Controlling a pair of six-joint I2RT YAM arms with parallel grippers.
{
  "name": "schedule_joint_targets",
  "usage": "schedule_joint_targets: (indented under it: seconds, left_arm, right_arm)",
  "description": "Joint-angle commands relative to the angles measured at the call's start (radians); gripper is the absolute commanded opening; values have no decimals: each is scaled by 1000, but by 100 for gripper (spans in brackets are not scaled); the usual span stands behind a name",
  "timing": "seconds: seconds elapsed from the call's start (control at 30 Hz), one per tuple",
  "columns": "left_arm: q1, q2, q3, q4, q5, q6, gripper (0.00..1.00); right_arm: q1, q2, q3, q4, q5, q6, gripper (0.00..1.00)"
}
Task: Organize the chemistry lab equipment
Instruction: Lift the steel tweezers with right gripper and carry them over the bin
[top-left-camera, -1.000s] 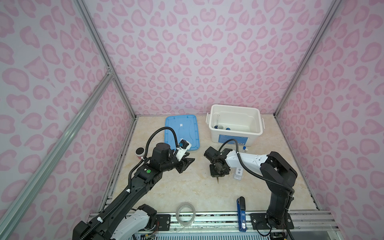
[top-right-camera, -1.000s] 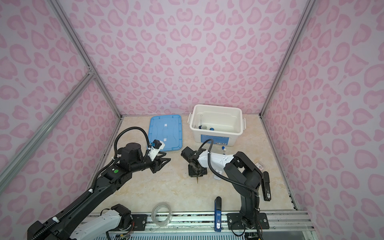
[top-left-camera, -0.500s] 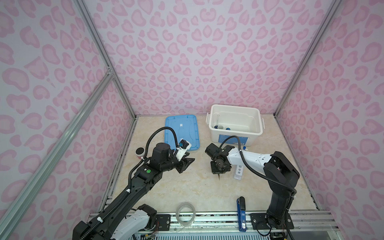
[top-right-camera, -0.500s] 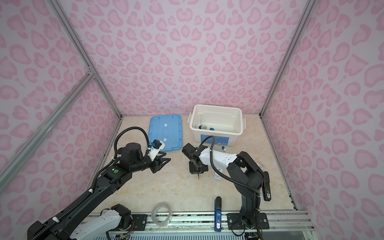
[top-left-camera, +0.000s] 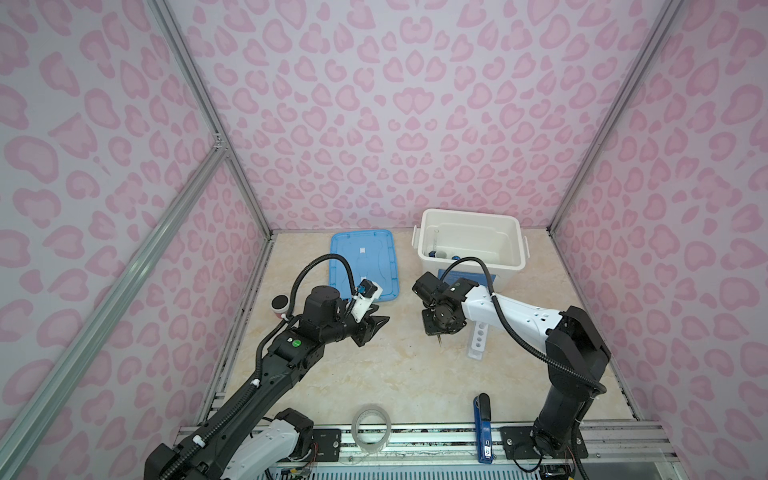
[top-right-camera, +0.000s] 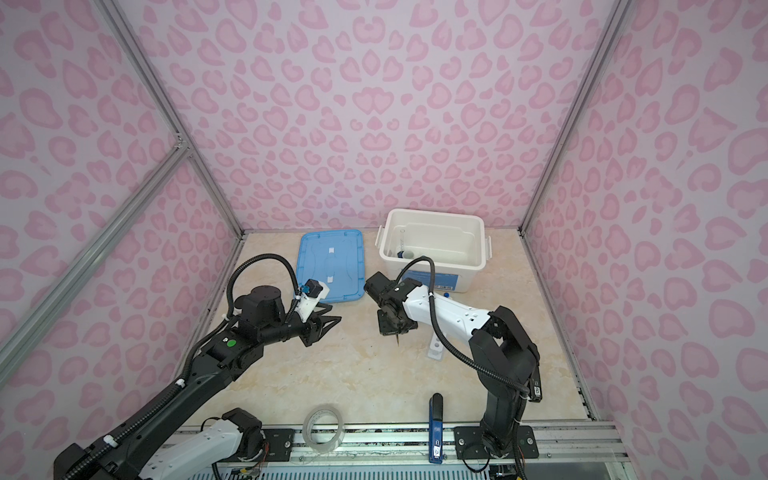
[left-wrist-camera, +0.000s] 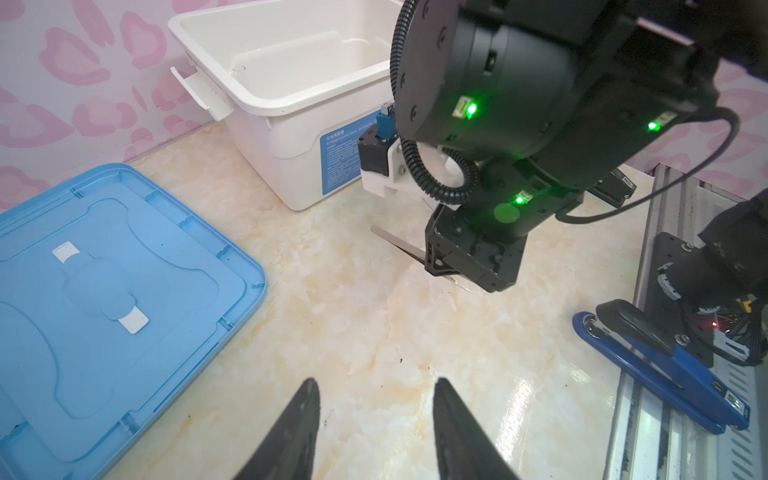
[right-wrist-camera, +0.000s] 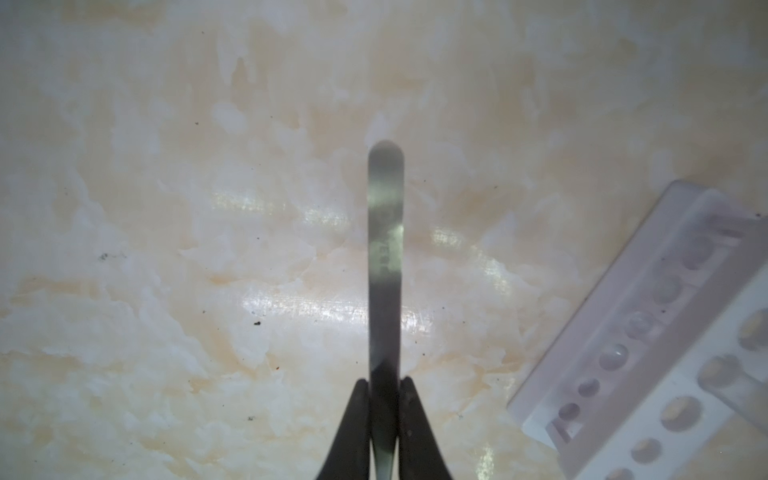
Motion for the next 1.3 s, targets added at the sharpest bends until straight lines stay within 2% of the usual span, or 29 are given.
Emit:
schedule_joint_targets:
  seconds: [0.0,0.27,0.77,1.27]
  left_arm:
    - [0,-4,8,23,3,-2,47]
    - [0,-2,17,20,5,1,47]
    - [0,-1,33,17,0,2,47]
    - [0,3,48,15,-12,3,47]
  right_arm:
    - [-5,-15,35,-56,32,-41,12]
    - [-54,-77,104,-95,81,-119,12]
    - [-153,-82,421,-239,158,-200,12]
    - [-319,-68,495,-164,154,-240,13]
